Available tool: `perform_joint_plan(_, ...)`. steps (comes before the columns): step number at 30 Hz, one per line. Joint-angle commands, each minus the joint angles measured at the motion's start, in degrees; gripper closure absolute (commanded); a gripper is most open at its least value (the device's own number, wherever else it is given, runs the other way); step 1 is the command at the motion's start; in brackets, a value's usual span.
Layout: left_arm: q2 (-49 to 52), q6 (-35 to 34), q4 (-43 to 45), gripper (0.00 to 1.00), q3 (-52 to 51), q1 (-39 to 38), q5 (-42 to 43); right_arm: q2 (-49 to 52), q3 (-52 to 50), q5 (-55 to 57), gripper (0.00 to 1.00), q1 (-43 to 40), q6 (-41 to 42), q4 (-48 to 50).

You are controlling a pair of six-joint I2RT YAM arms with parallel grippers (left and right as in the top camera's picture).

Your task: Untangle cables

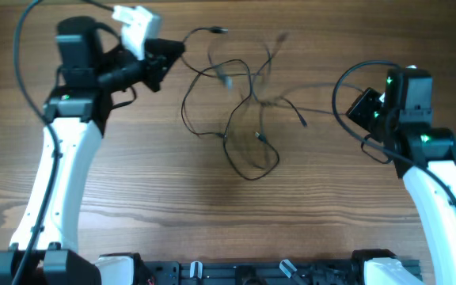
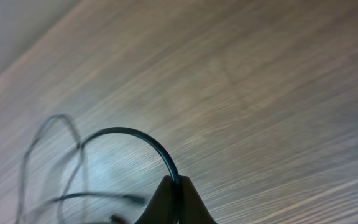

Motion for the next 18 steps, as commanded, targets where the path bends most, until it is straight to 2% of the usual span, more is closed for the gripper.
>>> perform_joint_plan(1, -2.1, -0.96, -2.29, 0.94, 0.7, 3.37, -0.55, 2.95, 0.81, 3.26, 0.96, -2.54, 0.81, -0.28)
perform_joint_plan(9, -2.1, -0.74, -4.26, 0.93, 0.7, 3.19, -0.11, 3.74, 0.81, -0.35, 0.95, -3.08, -2.25, 0.42)
perform_joint_plan(12, -2.08, -0.74, -5.22, 0.89, 0.68, 1.51, -0.11, 3.74, 0.81, -7.52, 0.96, -3.08, -5.31, 2.89)
perform_joint_plan(13, -2.08, -0.74, -5.42, 0.83, 0.68, 0.81, -0.11, 3.74, 0.81, -10.97, 0.95, -3.08, -5.88, 4.48)
perform_joint_plan(14, -2.08, -0.72, -5.6, 0.82, 0.68, 0.2, -0.11, 3.74, 0.81, -13.57, 0.95, -3.08, -6.29, 5.88)
perform_joint_plan(18, -1.97, -0.63, -5.73, 0.82, 0.68, -3.43, -0.13, 3.74, 0.81, -23.76, 0.96, -2.93, -6.23, 11.72)
